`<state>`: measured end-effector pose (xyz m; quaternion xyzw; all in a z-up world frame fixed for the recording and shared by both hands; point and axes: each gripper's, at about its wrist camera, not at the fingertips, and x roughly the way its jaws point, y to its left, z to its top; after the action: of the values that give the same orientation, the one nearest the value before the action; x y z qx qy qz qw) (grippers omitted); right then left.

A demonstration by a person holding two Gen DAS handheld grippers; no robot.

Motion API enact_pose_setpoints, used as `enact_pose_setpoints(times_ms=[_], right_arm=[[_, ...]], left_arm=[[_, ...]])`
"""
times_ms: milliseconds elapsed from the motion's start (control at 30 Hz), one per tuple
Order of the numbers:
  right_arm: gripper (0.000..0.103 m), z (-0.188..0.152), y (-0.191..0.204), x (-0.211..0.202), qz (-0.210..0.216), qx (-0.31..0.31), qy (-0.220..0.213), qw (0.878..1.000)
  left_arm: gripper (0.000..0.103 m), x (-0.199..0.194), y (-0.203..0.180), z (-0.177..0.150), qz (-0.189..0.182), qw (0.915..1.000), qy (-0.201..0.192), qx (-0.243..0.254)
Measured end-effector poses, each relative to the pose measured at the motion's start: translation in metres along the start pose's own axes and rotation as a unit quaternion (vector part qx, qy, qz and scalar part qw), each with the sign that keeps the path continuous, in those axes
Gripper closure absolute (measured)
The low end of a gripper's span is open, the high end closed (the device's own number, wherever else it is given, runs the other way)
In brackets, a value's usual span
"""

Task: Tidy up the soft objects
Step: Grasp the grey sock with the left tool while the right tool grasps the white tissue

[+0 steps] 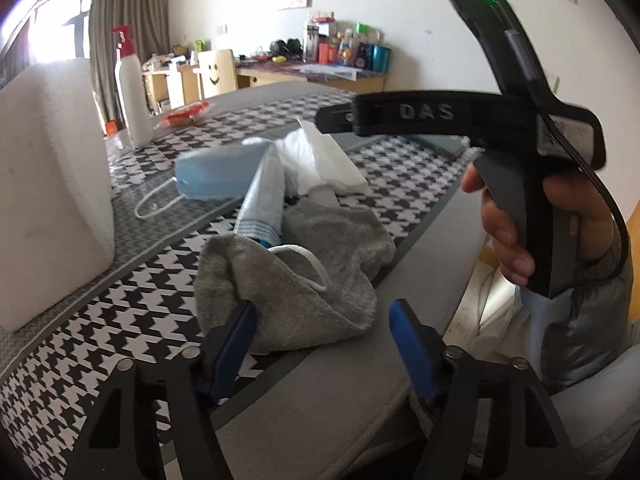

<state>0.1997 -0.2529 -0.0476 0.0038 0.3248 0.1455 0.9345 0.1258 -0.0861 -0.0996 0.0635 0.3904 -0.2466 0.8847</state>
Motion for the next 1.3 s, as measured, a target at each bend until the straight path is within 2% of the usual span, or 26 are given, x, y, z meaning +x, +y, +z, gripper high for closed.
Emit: enact_pose_setpoints(times_ms=[133,367,533,767,867,933,1000,1300], right_arm=[[0.014,-0.002,-0.006,0.012,-0.006,0.008,0.018,1.000],[0.030,-0.005,-0.007,0.028,-0.001,0.010,0.043,0.999],[0.046,-0.006,-0.009,0.039,0.010,0.024,0.065,0.998],[0.065,-0.008,-0.012,0.051,0.015,0.031,0.088,0.996],[0.076,-0.009,-0.011,0.053,0.018,0.030,0.090,0.995],[0.090,-0.009,-0.012,0.054,0.027,0.031,0.091,0.995],[0.095,-0.008,-0.013,0.053,0.033,0.037,0.090,0.995],[0.099,0.006,-0.017,0.029,0.039,0.046,0.051,0.997]], left_arm=[[0.039,0.006,-0.004,0.001,0.009,0.9999,0.004,0.013],[0.048,0.009,-0.004,0.000,0.017,0.9995,0.005,0.025],[0.057,0.011,-0.004,-0.001,0.031,0.9990,0.006,0.031],[0.082,0.005,0.005,-0.003,0.046,0.9989,0.006,0.013],[0.088,0.003,0.008,-0.004,0.046,0.9989,0.005,0.008],[0.090,0.001,0.010,-0.004,0.042,0.9991,0.003,0.006],[0.092,-0.002,0.013,-0.004,0.032,0.9995,0.002,0.001],[0.093,-0.019,0.022,-0.010,0.027,0.9994,-0.016,-0.013]])
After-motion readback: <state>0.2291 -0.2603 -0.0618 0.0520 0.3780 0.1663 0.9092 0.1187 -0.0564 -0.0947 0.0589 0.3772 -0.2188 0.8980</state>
